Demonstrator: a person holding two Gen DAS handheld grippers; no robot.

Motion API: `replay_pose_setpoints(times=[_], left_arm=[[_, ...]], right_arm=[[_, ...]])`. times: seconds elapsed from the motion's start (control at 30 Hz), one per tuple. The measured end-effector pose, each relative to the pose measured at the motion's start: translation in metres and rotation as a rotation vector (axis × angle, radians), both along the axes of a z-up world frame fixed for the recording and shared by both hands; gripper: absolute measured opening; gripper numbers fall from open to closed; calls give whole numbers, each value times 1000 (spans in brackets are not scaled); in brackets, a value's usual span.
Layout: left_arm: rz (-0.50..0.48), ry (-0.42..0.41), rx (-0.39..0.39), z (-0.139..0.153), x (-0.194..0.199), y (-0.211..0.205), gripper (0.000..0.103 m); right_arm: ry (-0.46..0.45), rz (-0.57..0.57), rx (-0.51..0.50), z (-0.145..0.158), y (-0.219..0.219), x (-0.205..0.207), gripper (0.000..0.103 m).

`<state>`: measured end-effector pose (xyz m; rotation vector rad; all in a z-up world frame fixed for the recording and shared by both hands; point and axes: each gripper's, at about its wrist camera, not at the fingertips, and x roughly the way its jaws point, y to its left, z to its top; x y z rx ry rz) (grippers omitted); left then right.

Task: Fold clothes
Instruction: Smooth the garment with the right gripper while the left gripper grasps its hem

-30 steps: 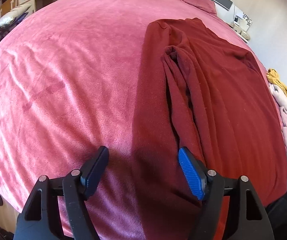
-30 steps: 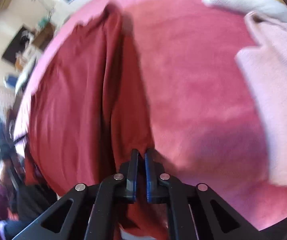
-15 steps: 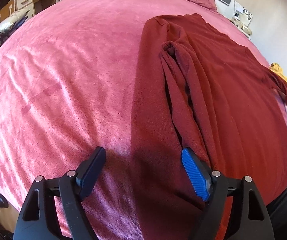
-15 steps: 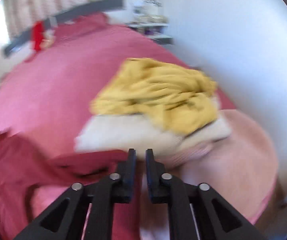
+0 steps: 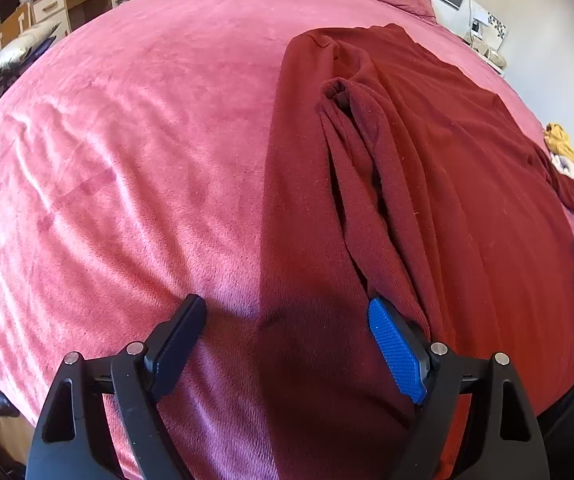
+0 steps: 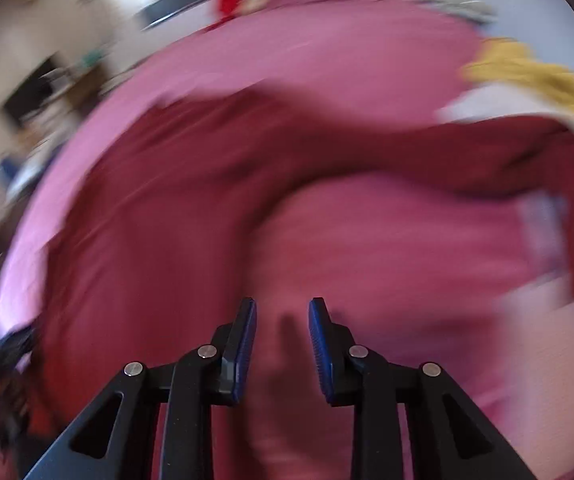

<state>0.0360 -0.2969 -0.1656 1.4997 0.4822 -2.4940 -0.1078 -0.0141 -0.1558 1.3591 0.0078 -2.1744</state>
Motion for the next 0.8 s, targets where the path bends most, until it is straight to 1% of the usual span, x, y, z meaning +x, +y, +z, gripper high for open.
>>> replay_pose_setpoints(times=[0.03,0.1,0.13,0.17,0.23,0.27,0.33,0.43,0.5,0.57,0.67,0.73,0.8], left_arm=[[5,3,9,1,2,-2,79],[16,12,36,4,6,-7,67],[22,18,56,5,8,-10,60],[26,22,71,5,10,-13,57],[32,27,98,7,15,-19,39],[32,28,116,7,17,-22,35],[27,30,167,7,15,-22,10],[11,36,203,13,21,-23,4],[-3,35,217,17,25,-25,3],[-1,34,263,19,29,-31,3],[26,53,320,24,23,-38,3],[55,83,333,36,24,-52,3],[91,115,320,51,24,-71,2]], right_arm=[[-6,53,-25,-2,-17,14,27],[16,146,-39,1,-47,35,29],[30,190,-19,1,-61,43,29],[42,233,16,1,-74,50,29],[69,288,73,-1,-90,60,29],[71,308,97,-3,-96,63,29],[111,287,91,4,-93,65,27],[187,230,60,18,-84,66,27],[232,198,33,31,-77,69,27],[232,224,-18,36,-78,68,28],[236,297,-7,29,-91,75,28],[230,325,22,23,-100,80,28],[208,331,22,20,-102,84,28]])
